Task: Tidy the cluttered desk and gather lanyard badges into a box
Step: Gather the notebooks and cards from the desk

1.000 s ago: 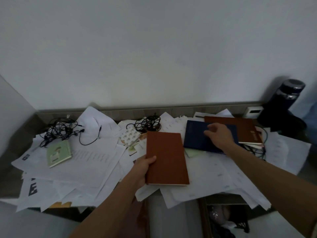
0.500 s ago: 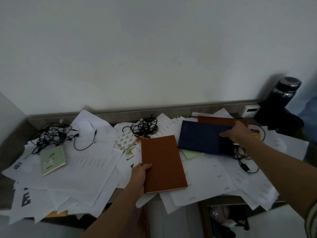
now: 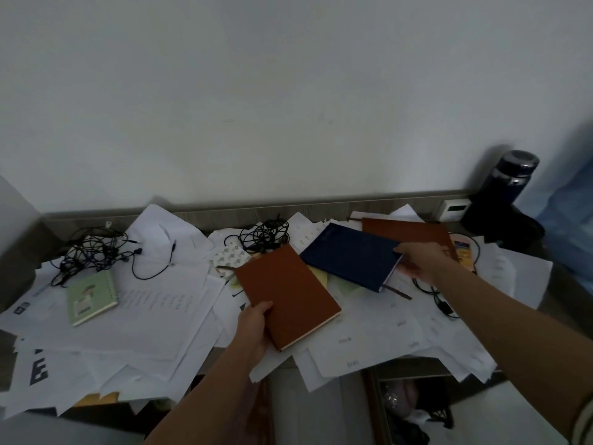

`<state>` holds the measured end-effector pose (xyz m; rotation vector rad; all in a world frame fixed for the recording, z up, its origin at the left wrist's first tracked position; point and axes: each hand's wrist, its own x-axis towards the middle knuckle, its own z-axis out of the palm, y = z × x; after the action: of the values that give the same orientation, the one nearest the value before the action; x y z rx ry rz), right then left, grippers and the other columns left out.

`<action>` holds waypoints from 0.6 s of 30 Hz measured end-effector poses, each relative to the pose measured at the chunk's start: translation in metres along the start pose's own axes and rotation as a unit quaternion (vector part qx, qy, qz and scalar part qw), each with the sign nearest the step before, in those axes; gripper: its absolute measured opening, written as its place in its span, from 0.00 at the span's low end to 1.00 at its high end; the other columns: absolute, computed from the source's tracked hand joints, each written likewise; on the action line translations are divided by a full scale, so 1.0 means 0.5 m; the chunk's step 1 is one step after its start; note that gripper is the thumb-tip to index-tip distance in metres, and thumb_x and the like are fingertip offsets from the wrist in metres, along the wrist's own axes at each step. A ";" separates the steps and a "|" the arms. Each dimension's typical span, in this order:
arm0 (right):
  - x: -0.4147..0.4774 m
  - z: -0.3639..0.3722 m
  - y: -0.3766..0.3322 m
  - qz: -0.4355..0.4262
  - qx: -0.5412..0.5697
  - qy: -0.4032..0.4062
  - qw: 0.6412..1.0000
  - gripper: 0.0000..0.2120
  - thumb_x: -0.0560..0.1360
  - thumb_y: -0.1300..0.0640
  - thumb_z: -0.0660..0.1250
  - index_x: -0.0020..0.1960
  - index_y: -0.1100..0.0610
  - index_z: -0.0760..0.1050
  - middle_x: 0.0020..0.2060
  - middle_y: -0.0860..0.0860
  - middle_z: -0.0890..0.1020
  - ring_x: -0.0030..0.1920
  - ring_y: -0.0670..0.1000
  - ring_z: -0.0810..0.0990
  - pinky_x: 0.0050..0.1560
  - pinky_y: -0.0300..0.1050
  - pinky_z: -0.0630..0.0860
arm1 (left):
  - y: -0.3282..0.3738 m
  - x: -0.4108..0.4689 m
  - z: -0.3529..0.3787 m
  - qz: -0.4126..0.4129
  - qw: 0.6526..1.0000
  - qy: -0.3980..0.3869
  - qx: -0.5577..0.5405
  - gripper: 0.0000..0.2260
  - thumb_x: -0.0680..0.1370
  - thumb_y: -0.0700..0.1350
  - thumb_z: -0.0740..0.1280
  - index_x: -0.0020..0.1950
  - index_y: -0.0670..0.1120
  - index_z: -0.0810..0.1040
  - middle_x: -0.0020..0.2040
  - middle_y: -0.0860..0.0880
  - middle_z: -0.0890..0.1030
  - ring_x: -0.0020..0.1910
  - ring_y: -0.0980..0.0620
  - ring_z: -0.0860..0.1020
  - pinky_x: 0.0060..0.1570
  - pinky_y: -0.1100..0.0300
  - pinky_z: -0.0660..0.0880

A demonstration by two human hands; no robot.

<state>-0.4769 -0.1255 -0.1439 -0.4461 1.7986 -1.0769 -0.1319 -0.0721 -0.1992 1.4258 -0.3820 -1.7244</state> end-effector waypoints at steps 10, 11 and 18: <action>-0.108 0.031 -0.015 0.089 0.184 -0.226 0.952 0.05 0.73 0.66 0.62 0.49 0.63 0.70 0.38 0.59 0.78 0.31 0.53 0.81 0.31 0.41 0.80 | 0.003 -0.011 -0.003 -0.008 1.000 -0.018 -0.009 0.08 0.79 0.38 0.62 0.57 0.43 0.74 0.50 0.42 0.82 0.49 0.42 0.81 0.40 0.50 0.78; -0.117 0.034 -0.013 0.090 0.202 -0.246 0.944 0.06 0.73 0.66 0.62 0.50 0.63 0.70 0.39 0.59 0.79 0.32 0.53 0.81 0.31 0.41 0.80 | 0.005 -0.012 -0.002 -0.011 1.000 -0.018 -0.009 0.07 0.79 0.38 0.62 0.56 0.44 0.74 0.49 0.42 0.82 0.48 0.42 0.81 0.39 0.51 0.78; -0.169 0.101 0.039 0.042 0.023 -0.327 0.944 0.15 0.77 0.67 0.62 0.62 0.59 0.75 0.56 0.60 0.81 0.49 0.56 0.84 0.45 0.46 0.82 | 0.011 -0.011 -0.001 -0.033 0.993 -0.057 -0.094 0.19 0.82 0.57 0.54 0.65 0.47 0.72 0.56 0.43 0.81 0.55 0.42 0.79 0.58 0.44 0.74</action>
<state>-0.3900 -0.0807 -0.1216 -0.6090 1.1872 -0.7827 -0.1290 -0.0713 -0.1921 1.2202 -0.2275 -1.8487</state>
